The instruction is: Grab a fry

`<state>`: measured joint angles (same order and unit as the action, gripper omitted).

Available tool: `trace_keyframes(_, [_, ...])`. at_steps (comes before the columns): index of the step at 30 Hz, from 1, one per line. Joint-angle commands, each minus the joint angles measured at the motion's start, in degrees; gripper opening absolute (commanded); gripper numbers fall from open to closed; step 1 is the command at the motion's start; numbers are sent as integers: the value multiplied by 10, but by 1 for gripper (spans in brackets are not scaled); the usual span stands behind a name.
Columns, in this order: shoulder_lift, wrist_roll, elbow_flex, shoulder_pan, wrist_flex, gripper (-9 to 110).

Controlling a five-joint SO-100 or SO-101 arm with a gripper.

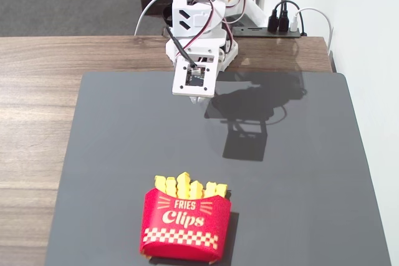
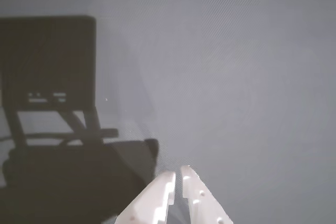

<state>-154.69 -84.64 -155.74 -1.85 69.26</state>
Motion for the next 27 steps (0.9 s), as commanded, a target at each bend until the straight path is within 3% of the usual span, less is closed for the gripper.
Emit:
trace_keyframes(1, [54, -18, 57, -21, -17, 1])
trace_keyframes(6, [155, -62, 99, -66, -77, 1])
trace_keyframes(19, [382, -111, 251, -84, -139, 18])
trace_keyframes(27, [517, -112, 353, -76, -163, 19])
